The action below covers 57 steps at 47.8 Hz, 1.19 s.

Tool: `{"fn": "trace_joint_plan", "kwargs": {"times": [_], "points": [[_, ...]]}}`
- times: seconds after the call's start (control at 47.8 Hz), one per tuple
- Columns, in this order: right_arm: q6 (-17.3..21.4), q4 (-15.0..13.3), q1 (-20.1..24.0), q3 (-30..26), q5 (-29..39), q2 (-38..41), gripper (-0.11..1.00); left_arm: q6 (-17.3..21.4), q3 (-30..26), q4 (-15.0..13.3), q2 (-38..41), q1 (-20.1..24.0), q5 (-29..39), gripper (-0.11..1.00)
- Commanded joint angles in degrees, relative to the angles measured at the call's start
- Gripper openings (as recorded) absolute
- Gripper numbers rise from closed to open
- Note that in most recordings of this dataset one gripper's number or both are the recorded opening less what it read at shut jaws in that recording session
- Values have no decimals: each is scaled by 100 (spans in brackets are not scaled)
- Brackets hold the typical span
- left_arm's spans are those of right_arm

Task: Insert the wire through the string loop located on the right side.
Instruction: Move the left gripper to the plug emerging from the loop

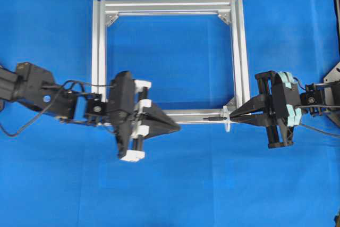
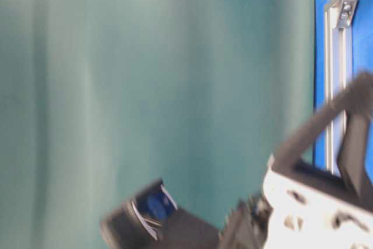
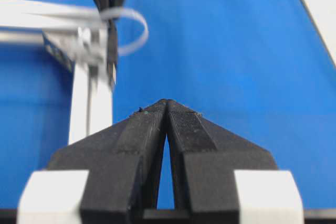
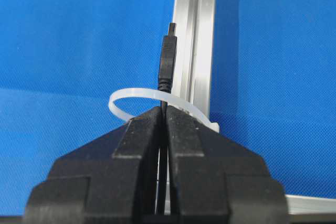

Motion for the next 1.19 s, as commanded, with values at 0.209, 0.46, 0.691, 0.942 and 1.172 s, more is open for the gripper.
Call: {"fn": "trace_joint_plan", "kwargs": {"times": [0.209,0.46,0.691,0.942,1.172], "points": [[-9,0,-9,-105,-44,-26,-3,264,-1389,9,422,299,1063,0],[-9,9,-9,-97,-44,-35,-3,264,-1881,9,694,396,1310,0],[-18,0,-9,-105,-44,-35,-3,272,-1837,9,712,422,1310,0],[-18,9,-9,-105,-44,-35,-3,299,-1846,9,712,413,1389,42],[-18,9,-9,-105,-35,-35,-3,299,-1872,18,712,422,1512,90]]}}
